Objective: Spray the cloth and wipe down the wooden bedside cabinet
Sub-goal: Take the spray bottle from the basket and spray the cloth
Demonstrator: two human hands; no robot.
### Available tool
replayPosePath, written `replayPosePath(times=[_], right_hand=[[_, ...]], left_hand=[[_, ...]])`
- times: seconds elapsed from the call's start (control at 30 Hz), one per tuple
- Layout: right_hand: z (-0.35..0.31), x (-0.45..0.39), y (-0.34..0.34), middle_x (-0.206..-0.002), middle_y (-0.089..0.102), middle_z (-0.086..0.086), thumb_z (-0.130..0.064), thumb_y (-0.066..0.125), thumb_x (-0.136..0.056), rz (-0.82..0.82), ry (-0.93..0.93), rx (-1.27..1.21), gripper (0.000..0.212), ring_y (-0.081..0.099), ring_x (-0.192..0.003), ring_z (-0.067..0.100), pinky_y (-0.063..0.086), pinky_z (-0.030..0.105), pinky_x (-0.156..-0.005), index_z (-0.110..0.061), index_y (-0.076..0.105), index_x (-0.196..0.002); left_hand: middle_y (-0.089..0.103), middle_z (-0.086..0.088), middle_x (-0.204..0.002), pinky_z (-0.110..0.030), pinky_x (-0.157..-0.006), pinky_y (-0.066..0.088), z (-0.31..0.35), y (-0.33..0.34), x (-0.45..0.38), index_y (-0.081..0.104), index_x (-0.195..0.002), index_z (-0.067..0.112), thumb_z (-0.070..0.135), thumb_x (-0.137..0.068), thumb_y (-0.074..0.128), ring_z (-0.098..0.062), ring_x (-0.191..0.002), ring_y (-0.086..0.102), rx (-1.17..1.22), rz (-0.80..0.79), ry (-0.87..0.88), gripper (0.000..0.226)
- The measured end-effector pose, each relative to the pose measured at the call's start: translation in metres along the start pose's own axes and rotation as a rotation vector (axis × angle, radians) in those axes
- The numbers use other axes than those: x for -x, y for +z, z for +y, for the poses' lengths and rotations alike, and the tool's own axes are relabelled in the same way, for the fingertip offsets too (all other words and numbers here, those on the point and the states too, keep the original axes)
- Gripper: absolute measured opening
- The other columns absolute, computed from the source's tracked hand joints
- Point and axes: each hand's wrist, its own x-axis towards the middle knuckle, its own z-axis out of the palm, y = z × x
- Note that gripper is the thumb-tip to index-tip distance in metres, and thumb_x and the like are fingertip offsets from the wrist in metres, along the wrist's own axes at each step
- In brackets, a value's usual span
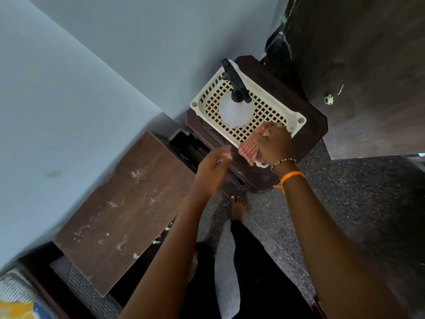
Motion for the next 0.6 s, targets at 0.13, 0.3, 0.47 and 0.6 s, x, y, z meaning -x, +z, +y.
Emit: replayPosePath(times=[0.13,0.3,0.47,0.6], right_hand=[[-0.03,0.046,-0.012,-0.084,0.05,0.007,-0.008,0.064,-0.078,0.025,-0.133,-0.074,0.023,0.047,-0.067,0.014,0.03,0.017,-0.057,-0.015,0.045,-0.067],[-0.068,0.077,0.0,-0.11,0.061,0.016,-0.032,0.052,-0.09,-0.353,-0.107,-0.227,0.03,0.059,-0.1,0.027,0.05,0.042,-0.089,-0.008,0.06,-0.106],[-0.07,0.074,-0.017,-0.096,0.065,0.0,-0.015,0.038,-0.099,-0.675,-0.006,-0.719,0.024,0.067,-0.078,0.009,0.057,0.023,-0.073,-0.013,0.061,-0.099],[-0.057,0.031,-0.004,-0.078,0.06,0.0,-0.004,0.049,-0.087,-0.033,-0.031,-0.488,0.02,0.058,-0.066,0.014,0.052,0.03,-0.061,-0.018,0.057,-0.075]], left_hand=[[0.041,-0.006,-0.145,-0.035,-0.106,0.03,0.006,-0.004,-0.001,0.035,-0.142,0.024,0.049,-0.095,0.025,-0.019,-0.13,0.04,0.215,-0.176,-0.006,0.054],[0.062,-0.019,-0.111,-0.035,-0.077,0.055,0.012,-0.013,0.014,0.047,-0.127,0.004,0.066,-0.088,0.022,-0.025,-0.093,0.067,0.804,-0.263,-0.14,0.078],[0.056,-0.02,-0.125,-0.056,-0.105,0.034,-0.003,-0.032,0.017,0.056,-0.116,0.01,0.071,-0.076,0.036,-0.038,-0.118,0.051,1.315,-0.176,-0.178,0.076],[0.057,-0.009,-0.109,-0.052,-0.101,0.035,-0.009,-0.04,0.014,0.056,-0.108,0.014,0.043,-0.076,0.052,-0.027,-0.101,0.054,1.372,-0.04,-0.193,0.043]])
